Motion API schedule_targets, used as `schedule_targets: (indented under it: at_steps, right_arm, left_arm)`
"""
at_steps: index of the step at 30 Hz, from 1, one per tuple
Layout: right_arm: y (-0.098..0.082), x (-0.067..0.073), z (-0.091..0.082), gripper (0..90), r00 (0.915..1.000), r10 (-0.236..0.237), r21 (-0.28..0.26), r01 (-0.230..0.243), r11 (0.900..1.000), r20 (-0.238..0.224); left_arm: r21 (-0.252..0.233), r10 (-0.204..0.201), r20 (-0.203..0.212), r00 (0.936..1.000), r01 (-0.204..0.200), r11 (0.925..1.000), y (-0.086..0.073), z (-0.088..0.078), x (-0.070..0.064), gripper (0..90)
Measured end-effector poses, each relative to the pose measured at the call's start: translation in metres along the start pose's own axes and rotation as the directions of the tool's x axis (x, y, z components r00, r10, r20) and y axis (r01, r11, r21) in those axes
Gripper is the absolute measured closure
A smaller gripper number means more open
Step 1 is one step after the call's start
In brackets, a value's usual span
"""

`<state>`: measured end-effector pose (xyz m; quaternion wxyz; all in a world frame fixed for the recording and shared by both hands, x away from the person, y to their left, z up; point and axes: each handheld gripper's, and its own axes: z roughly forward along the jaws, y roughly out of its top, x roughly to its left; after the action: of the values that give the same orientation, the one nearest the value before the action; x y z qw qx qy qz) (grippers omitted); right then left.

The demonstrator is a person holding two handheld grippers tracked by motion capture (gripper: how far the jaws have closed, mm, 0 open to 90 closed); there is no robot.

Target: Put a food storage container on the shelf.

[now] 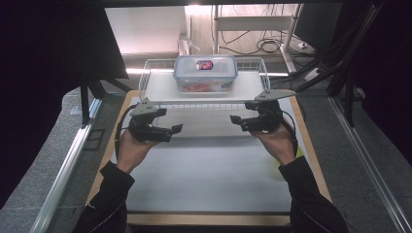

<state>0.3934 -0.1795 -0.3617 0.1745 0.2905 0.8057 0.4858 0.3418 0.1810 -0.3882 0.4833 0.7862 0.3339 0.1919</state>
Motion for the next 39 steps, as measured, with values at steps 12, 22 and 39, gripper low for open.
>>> schedule_targets:
  at_steps: [12,22,39]
  right_arm:
    - [-0.031,0.017,-0.004,8.6,0.9996,-0.027,-0.005,0.027,1.0,-0.01]
    - [-0.057,0.023,-0.006,4.2,0.9993,-0.033,0.017,0.033,0.999,-0.016]
    - [-0.109,0.035,-0.009,3.5,0.9983,0.039,0.037,-0.038,0.999,-0.043]
  left_arm:
    - [0.049,0.05,-0.008,0.9987,-0.049,0.9976,-0.03,0.001,-0.029,7.3]
    - [0.051,0.07,0.0,0.9976,-0.07,0.9963,-0.064,0.009,-0.045,3.7]
    - [0.048,0.019,-0.047,0.9987,-0.016,0.9987,-0.116,-0.005,-0.05,3.9]
